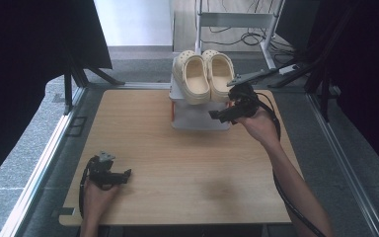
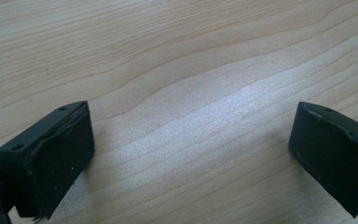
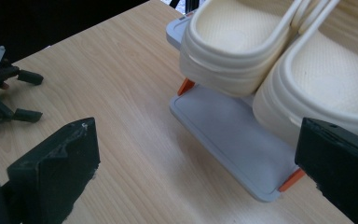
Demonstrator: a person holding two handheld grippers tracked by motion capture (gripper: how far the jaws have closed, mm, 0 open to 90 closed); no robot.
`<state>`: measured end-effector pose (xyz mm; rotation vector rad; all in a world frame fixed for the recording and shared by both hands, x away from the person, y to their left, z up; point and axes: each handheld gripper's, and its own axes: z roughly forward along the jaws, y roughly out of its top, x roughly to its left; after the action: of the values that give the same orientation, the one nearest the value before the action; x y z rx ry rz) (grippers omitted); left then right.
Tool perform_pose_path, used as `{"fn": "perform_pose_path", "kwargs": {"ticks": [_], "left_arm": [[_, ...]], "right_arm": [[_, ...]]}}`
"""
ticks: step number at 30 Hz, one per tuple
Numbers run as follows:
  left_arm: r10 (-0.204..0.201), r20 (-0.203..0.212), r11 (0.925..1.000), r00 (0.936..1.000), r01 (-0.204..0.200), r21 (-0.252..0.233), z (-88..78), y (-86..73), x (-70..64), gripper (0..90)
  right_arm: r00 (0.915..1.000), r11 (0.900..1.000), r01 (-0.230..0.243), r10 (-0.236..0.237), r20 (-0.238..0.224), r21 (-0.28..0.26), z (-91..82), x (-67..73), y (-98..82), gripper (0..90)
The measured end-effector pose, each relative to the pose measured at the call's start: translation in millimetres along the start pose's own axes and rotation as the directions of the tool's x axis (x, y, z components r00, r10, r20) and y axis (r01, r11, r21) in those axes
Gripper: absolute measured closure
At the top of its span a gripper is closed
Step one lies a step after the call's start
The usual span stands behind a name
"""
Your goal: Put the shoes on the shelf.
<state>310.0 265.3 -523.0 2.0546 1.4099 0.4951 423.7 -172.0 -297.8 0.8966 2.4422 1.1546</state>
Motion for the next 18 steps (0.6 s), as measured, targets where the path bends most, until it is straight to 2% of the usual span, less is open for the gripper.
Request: {"fn": "perform_pose_path", "kwargs": {"ticks": [18], "left_arm": [[-0.002,-0.001,1.0000,1.0000,0.002,0.000,0.0,0.1,-0.4,0.1]], "right_arm": [[0.9989,0.999,-0.035,0.035,0.032,0.005,-6.7,-14.3,-56.9,0.0]]}}
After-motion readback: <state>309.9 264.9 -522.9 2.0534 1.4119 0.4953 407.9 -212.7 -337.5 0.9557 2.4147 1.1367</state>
